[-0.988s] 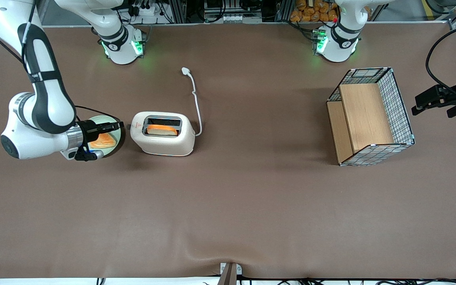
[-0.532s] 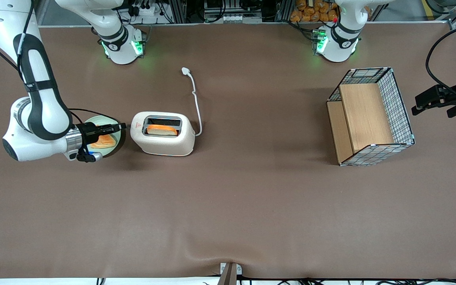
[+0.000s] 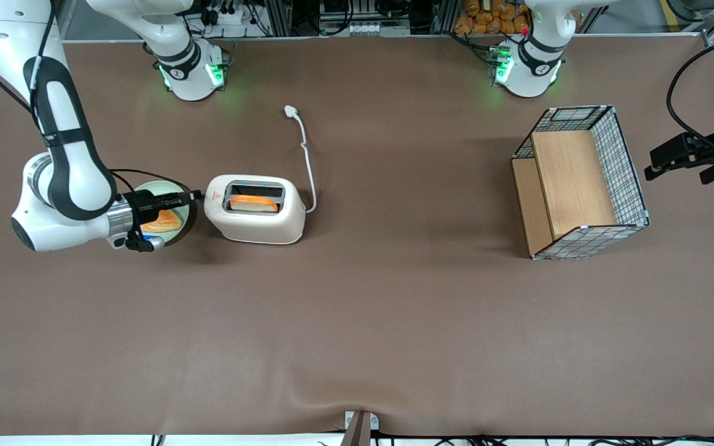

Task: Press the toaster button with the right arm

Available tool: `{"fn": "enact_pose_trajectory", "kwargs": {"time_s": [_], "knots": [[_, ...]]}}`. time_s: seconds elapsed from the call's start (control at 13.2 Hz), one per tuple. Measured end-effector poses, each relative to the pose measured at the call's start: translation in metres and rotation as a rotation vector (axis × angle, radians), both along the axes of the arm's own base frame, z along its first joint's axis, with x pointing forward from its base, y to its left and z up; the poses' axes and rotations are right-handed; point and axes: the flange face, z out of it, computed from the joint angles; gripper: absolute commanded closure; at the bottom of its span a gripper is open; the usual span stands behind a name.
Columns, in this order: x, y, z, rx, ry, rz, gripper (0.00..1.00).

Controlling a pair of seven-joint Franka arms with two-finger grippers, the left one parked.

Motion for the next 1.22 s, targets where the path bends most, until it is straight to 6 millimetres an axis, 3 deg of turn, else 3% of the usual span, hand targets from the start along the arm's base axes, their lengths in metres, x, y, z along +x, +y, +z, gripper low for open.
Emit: {"fn": "enact_pose_trajectory", "kwargs": {"time_s": [1.22], "knots": [[-0.003,-0.014,-0.050,0.090,-0.001,-0.013,0.95]]}}
